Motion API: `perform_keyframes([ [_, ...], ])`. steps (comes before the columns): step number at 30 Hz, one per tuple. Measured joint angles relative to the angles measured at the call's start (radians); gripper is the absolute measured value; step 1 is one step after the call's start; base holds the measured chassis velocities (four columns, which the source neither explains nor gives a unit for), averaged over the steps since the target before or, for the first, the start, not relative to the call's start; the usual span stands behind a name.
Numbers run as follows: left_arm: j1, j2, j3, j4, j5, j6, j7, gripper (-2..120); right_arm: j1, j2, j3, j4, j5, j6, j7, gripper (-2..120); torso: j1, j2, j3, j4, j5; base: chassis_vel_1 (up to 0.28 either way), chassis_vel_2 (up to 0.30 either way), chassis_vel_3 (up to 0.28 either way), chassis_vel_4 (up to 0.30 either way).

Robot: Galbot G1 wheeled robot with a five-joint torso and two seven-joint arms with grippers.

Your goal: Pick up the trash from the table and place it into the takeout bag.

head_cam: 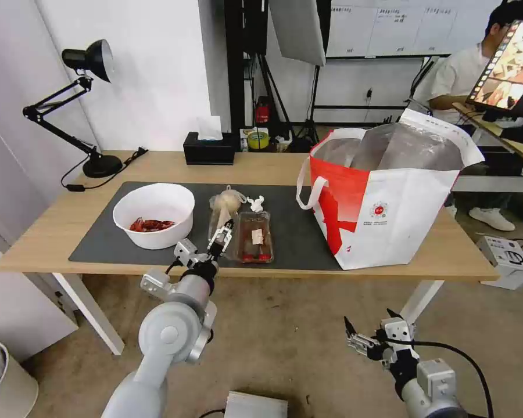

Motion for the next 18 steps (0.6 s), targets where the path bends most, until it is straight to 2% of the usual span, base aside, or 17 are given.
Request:
perform_keyframes([
  [9, -0.015, -0.01, 0.012, 0.011, 0.005, -0.001, 0.004, 100, -0.001, -0.004, 0.006, 0.0, 0.0, 0.002, 0.0, 100, 0.0, 0.0, 0.0, 0.0, 0.0, 0.0, 0.0, 0.0, 0.0],
  [18, -0.029, -0.04, 0.083, 0.004, 0.037, -0.001, 0.01, 100, -0.02, -0.004, 0.027, 0.009, 0.001, 0.014, -0.001, 100, 0.0, 0.0, 0.0, -0.0001, 0.0001, 0.0, 0.0, 0.0, 0.0],
])
